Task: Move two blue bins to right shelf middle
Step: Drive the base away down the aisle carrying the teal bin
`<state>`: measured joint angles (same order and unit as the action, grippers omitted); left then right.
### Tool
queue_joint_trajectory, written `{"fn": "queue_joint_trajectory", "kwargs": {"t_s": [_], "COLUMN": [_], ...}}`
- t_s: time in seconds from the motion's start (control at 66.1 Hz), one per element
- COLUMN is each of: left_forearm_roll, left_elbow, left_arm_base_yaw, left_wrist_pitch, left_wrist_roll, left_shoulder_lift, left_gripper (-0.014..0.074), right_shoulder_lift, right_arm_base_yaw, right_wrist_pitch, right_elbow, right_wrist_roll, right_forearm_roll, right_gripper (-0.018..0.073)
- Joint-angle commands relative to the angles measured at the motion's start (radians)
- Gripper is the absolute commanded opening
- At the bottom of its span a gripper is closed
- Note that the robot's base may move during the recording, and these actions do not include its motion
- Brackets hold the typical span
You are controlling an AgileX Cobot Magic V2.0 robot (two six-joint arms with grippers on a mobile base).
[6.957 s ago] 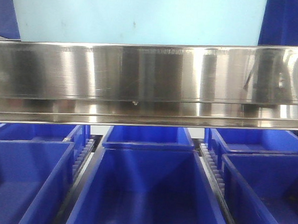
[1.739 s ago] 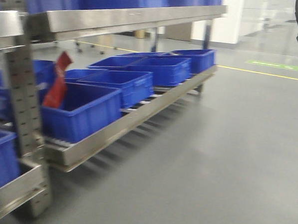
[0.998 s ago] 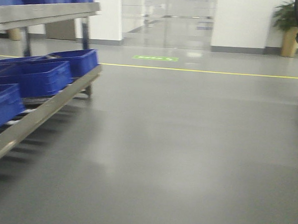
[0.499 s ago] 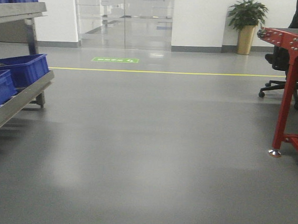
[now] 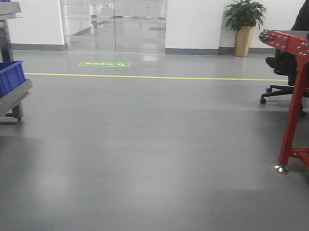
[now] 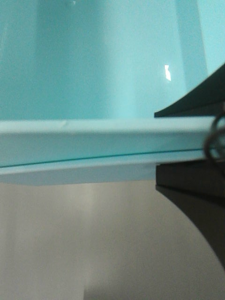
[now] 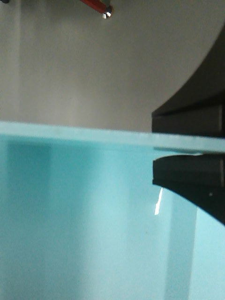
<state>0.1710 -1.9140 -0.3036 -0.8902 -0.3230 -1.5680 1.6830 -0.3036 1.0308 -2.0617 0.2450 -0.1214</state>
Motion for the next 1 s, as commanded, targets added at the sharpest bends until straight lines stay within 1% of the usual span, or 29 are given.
{"fn": "queue_joint_trajectory", "kwargs": {"t_s": [0.0, 0.983], "left_forearm_roll": [-0.048, -0.048], "left_elbow": [-0.020, -0.020], "left_arm_base_yaw": [-0.009, -0.009], "left_wrist_pitch": [0.146, 0.153], "left_wrist_roll": [0.010, 0.010], "left_shoulder_lift": [0.024, 0.012], "left_gripper": [-0.0111, -0.0111], "right_shoulder_lift": [-0.009, -0.009], "right_arm_base_yaw": [0.000, 0.000], "right_wrist_pitch": [-0.083, -0.083], "right_elbow": [-0.012, -0.012], "right_wrist_roll": [-0.011, -0.011], "right_forearm_roll": [0.011, 0.011], "right_gripper": [-0.0166, -0.0166]}}
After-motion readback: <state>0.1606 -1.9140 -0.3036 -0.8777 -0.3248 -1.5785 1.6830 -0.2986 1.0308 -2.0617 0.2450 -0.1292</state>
